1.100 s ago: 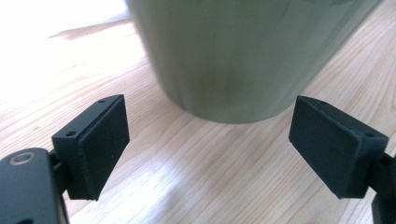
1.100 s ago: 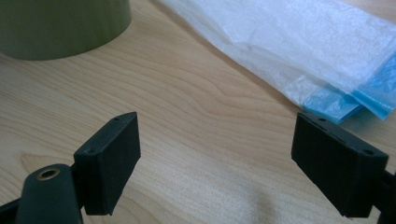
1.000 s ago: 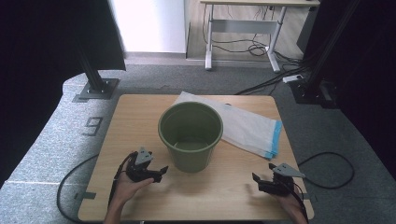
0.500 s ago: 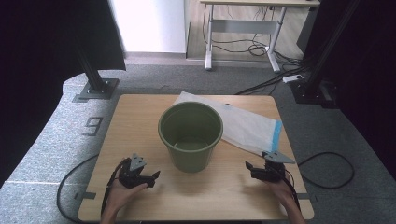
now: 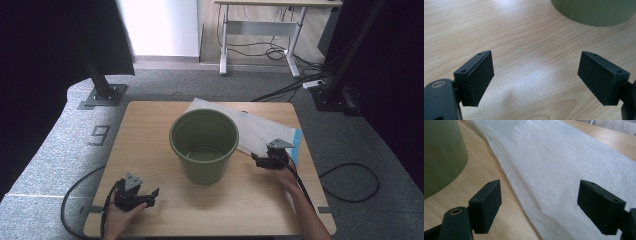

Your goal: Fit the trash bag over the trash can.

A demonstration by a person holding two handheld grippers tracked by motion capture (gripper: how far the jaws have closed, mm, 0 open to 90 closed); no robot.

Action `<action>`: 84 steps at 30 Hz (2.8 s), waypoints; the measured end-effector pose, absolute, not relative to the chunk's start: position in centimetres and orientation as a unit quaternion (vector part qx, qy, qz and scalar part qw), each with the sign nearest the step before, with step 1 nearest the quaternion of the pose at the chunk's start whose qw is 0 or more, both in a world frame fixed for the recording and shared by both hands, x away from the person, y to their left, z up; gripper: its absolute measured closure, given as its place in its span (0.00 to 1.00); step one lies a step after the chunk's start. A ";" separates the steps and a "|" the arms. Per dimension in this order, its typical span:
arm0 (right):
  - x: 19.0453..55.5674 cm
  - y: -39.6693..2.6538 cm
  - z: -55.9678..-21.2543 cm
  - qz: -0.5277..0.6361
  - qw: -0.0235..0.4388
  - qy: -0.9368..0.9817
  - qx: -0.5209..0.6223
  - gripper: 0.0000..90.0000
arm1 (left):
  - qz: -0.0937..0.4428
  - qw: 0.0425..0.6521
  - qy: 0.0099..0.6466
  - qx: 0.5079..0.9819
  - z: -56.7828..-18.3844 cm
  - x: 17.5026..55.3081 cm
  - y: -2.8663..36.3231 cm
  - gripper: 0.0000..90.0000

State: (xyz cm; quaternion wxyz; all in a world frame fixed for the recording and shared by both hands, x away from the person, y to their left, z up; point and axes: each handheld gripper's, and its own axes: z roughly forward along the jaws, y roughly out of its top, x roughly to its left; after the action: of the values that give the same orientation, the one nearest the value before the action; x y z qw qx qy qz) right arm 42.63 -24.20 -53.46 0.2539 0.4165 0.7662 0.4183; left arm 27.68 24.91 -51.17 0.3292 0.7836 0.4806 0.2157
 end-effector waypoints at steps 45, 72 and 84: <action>33.1 -30.2 -53.6 0.359 0.231 0.753 0.500 0.98 | 0.195 0.345 0.453 0.799 -50.8 30.5 23.9 0.15; 35.0 -22.7 -51.8 0.391 0.205 0.788 0.430 0.36 | 0.187 0.350 0.439 0.806 -50.9 31.3 23.5 0.16; 39.4 -17.0 -54.0 0.387 0.235 0.787 0.419 0.36 | 0.178 0.359 0.430 0.809 -50.9 31.1 23.3 0.16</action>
State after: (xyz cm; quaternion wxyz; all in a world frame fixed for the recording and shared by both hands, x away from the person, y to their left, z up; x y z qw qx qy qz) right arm 39.41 -16.96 -53.99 0.2349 0.4194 0.7868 0.3871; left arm 31.13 23.27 -50.91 0.3594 0.8088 0.4299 0.1784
